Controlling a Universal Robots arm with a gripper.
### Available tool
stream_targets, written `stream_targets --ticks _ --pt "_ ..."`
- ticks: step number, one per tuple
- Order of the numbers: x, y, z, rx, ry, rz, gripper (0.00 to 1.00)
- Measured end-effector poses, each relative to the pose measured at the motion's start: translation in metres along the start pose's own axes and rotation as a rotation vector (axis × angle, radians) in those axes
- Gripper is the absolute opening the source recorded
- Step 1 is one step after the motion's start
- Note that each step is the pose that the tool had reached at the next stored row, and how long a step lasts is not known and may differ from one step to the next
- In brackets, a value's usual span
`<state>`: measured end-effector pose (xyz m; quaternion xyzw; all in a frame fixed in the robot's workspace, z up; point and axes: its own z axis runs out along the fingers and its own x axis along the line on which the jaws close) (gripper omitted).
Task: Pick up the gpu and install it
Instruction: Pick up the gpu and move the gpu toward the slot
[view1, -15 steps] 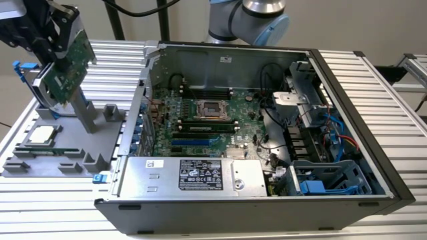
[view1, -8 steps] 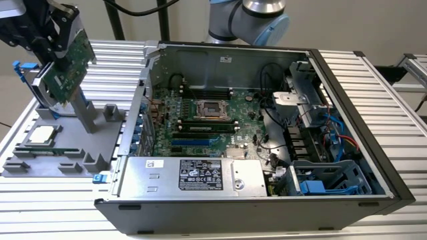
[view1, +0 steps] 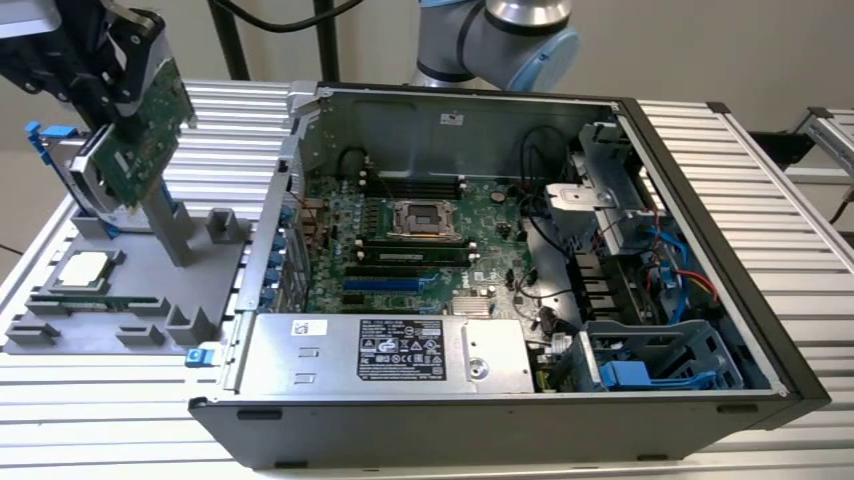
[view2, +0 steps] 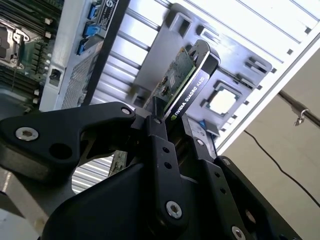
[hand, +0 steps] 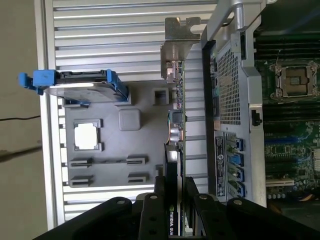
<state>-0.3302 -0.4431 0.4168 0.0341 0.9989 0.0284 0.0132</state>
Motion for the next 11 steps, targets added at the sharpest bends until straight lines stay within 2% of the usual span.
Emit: stream_targets --ticks 11 --pt "-0.0074 0.0005 0.0003 -0.0001 -0.0001 0.000 0.00"
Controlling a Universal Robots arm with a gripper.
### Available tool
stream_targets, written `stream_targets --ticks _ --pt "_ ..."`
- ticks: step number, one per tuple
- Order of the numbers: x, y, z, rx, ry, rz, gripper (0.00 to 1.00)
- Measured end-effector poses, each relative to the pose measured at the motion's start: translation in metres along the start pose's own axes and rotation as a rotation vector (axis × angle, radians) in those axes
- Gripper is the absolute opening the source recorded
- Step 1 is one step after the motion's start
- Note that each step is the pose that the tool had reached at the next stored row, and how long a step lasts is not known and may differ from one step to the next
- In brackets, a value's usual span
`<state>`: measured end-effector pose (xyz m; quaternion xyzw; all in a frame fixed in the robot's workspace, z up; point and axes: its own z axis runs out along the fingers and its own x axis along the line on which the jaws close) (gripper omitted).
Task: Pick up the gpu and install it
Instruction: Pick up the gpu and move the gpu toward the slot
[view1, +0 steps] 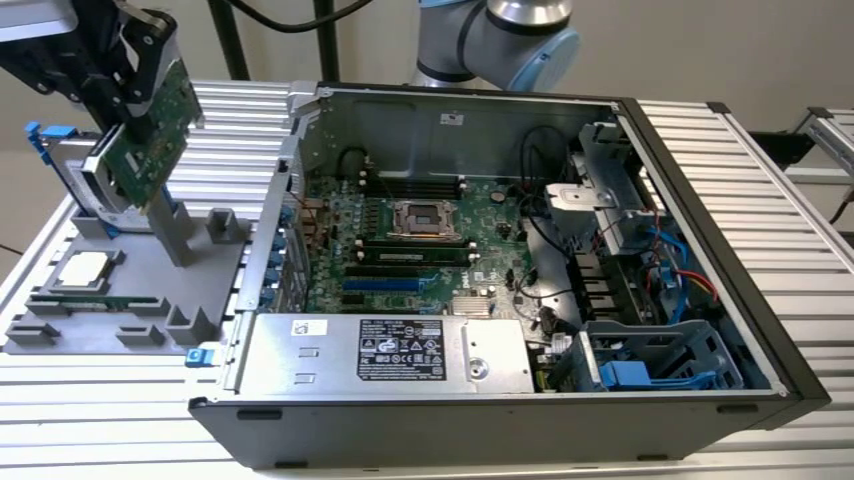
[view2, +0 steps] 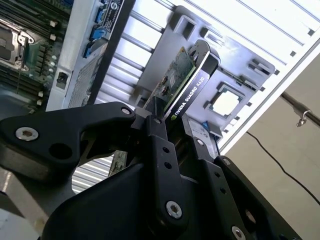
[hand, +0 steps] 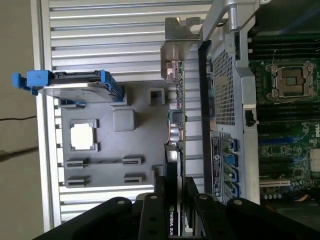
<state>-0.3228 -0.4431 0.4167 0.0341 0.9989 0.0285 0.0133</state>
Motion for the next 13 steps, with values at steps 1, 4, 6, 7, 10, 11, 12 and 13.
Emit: stream_targets --ticks 1,4,6,7,10,11,12,13 --pt "-0.0005 0.0000 0.0000 0.0000 0.0000 0.000 0.00" --pt "-0.0016 0.0001 0.0001 0.0000 0.0000 0.000 0.00" --pt "-0.0022 0.0001 0.0000 0.0001 0.0000 0.000 0.00" --pt "-0.0023 0.0002 0.0000 0.0001 0.0000 0.000 0.00" --pt "-0.0024 0.0002 0.0000 0.0000 0.0000 0.000 0.00" --pt "-0.0026 0.0002 0.0001 0.0000 0.0000 0.000 0.00" --pt "-0.0030 0.0002 0.0001 0.0000 0.0000 0.000 0.00" --pt "-0.0035 0.0002 0.0000 0.0001 0.0000 0.000 0.00"
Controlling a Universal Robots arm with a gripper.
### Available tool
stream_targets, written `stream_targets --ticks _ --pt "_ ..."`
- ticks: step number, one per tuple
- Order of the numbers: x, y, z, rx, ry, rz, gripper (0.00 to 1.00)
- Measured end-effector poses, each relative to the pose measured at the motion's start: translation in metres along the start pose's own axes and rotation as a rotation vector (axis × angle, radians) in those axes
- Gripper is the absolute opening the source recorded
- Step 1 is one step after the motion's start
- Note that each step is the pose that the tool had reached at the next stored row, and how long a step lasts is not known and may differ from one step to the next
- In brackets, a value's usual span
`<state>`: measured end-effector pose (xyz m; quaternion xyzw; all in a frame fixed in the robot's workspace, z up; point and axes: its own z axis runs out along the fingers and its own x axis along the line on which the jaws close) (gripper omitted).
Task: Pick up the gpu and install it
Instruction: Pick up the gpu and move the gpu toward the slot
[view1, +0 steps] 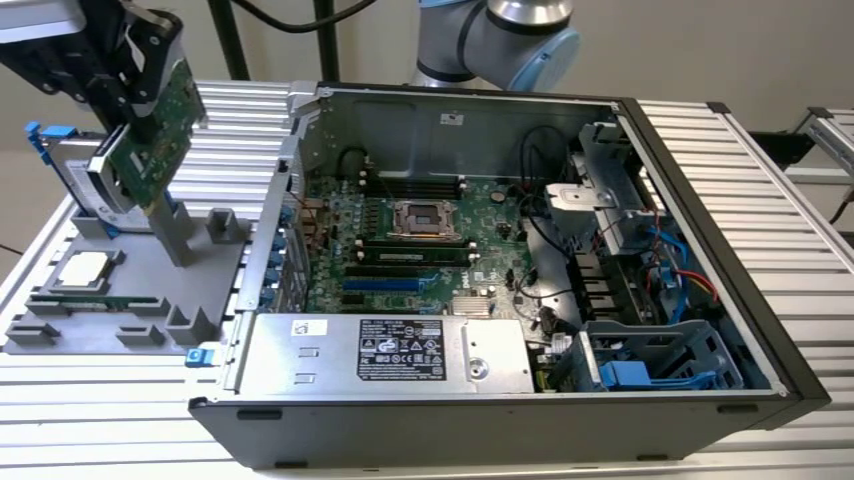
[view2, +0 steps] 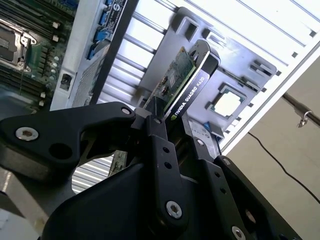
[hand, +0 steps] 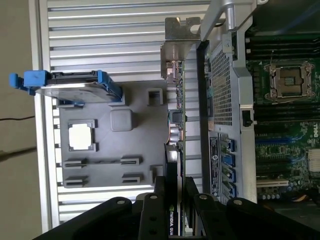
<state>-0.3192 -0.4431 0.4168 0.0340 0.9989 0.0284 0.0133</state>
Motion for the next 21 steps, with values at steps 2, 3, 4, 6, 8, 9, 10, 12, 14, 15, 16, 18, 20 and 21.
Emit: stream_targets --ticks 2,3,4,6,8,9,10,12,14,15,16,18,20,21 --pt "-0.0010 0.0001 0.0001 0.0000 -0.0001 0.000 0.00" --pt "-0.0017 0.0001 0.0000 0.0000 0.0000 0.000 0.00" --pt "-0.0025 0.0002 0.0001 -0.0001 -0.0001 0.000 0.00" --pt "-0.0040 0.0003 0.0001 0.0000 0.0000 0.000 0.00" --pt "-0.0056 0.0004 0.0002 0.0000 0.0000 0.000 0.00" --pt "-0.0064 0.0004 0.0002 0.0000 -0.0001 0.000 0.00" --pt "-0.0073 0.0005 0.0002 0.0000 -0.0001 0.000 0.00" --pt "-0.0091 0.0006 0.0003 -0.0001 -0.0001 0.000 0.00" --pt "-0.0111 0.0007 0.0003 0.0000 0.0000 0.000 0.00" --pt "-0.0121 0.0008 0.0004 0.0000 -0.0001 0.000 0.00" --pt "-0.0132 0.0009 0.0004 0.0000 -0.0001 0.000 0.00" --pt "-0.0152 0.0010 0.0004 0.0000 0.0000 0.000 0.00" --pt "-0.0169 0.0011 0.0004 0.0000 0.0000 0.000 0.00" --pt "-0.0175 0.0012 0.0000 0.0001 0.0000 0.000 0.00"
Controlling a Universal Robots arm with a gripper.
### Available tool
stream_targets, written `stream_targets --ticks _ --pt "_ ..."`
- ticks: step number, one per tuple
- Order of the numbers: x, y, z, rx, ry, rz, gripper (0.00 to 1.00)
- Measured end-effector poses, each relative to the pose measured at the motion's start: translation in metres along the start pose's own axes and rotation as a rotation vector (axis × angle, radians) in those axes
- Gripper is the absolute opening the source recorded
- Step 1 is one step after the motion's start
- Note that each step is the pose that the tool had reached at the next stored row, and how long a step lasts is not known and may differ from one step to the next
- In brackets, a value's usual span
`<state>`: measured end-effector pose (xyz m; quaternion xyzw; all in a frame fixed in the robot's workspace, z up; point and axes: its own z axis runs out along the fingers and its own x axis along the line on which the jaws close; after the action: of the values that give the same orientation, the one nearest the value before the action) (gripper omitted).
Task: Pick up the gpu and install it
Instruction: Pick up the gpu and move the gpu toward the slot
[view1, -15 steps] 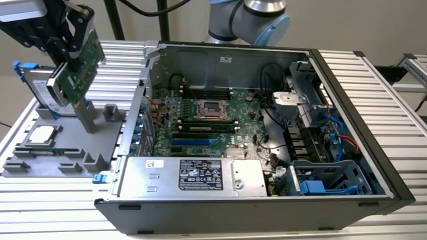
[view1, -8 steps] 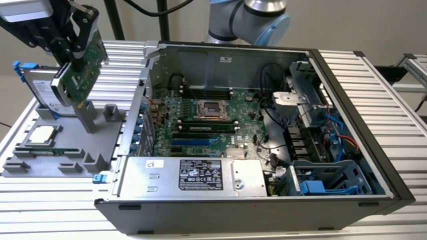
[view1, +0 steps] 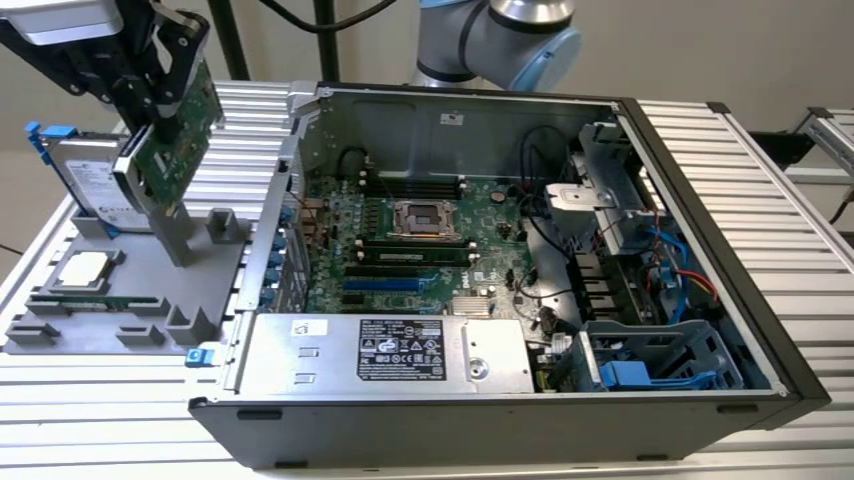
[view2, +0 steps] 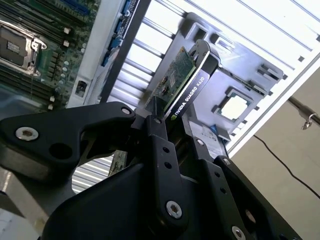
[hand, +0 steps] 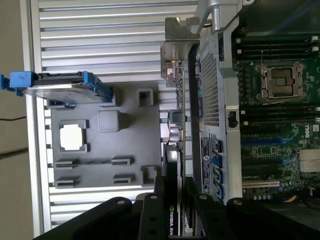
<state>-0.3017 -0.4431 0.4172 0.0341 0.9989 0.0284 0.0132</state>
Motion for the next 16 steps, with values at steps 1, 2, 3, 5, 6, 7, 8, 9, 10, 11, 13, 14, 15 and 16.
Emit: stream_targets --ticks 1,2,3,5,6,7,8,9,10,11,13,14,15,16 --pt "-0.0004 0.0001 -0.0006 0.0001 0.0002 0.000 0.00" --pt "-0.0007 0.0002 -0.0013 0.0000 0.0000 0.000 0.00" --pt "-0.0011 0.0002 -0.0022 -0.0001 -0.0001 0.000 0.00" --pt "-0.0018 0.0004 -0.0038 -0.0002 -0.0001 0.000 0.00" --pt "-0.0023 0.0004 -0.0041 -0.0003 -0.0002 0.000 0.00" --pt "-0.0029 0.0004 -0.0042 -0.0003 -0.0002 0.000 0.00" --pt "-0.0037 0.0005 -0.0044 -0.0002 -0.0001 0.000 0.00" --pt "-0.0047 0.0006 -0.0045 -0.0001 -0.0001 0.000 0.00" --pt "-0.0057 0.0007 -0.0045 -0.0002 -0.0001 0.000 0.00" --pt "-0.0068 0.0007 -0.0045 -0.0001 -0.0001 0.000 0.00" --pt "-0.0089 0.0009 -0.0046 -0.0001 0.0000 0.000 0.00" --pt "-0.0100 0.0010 -0.0046 -0.0001 0.0000 0.000 0.00" --pt "-0.0111 0.0010 -0.0046 -0.0001 -0.0001 0.000 0.00" --pt "-0.0121 0.0011 -0.0046 -0.0001 0.0000 0.000 0.00"
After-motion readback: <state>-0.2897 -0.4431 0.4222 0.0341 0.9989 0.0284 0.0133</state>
